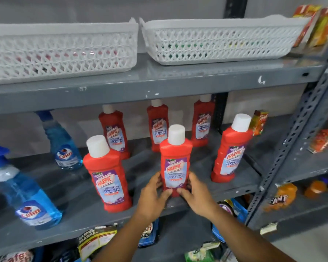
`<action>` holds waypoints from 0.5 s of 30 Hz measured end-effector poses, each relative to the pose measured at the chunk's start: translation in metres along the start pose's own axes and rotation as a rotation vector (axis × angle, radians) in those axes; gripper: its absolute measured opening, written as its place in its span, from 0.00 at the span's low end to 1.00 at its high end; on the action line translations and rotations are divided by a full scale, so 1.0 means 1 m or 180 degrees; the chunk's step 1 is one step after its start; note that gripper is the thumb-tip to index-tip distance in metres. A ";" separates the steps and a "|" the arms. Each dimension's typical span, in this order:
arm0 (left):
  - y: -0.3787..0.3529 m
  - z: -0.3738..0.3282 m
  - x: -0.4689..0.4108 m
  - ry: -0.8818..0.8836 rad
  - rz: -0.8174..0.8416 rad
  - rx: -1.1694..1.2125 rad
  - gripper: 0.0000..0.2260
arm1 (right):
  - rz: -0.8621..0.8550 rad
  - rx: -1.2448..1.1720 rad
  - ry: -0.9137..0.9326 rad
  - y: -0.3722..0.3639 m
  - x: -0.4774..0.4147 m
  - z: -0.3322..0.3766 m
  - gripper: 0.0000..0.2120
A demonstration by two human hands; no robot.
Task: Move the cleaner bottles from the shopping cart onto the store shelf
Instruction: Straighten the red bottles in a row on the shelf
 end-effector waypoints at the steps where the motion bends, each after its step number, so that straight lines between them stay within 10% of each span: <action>1: 0.004 0.003 0.000 0.0013 -0.0058 -0.0026 0.26 | 0.0081 -0.0055 0.0064 -0.003 0.001 0.002 0.25; 6: 0.019 0.000 0.022 -0.0006 -0.0651 -0.0394 0.22 | 0.0213 -0.0172 0.0388 0.011 0.011 0.007 0.34; 11: -0.050 -0.091 0.031 -0.1015 -0.1041 -0.1178 0.10 | -0.1774 -0.0821 0.0744 0.157 0.036 -0.039 0.21; 15: -0.142 -0.061 -0.035 -0.0161 -0.0196 -0.0574 0.30 | -0.0228 -0.0403 0.0350 0.159 -0.028 -0.066 0.30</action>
Point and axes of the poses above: each hand's wrist, its own x-axis away from the middle knuckle, its own y-axis out of the back of the hand, z = x × y, the point moved 10 cm from there along -x, towards the middle knuckle, and after that the axes turned 11 degrees about -y, right-handed, at the moved point
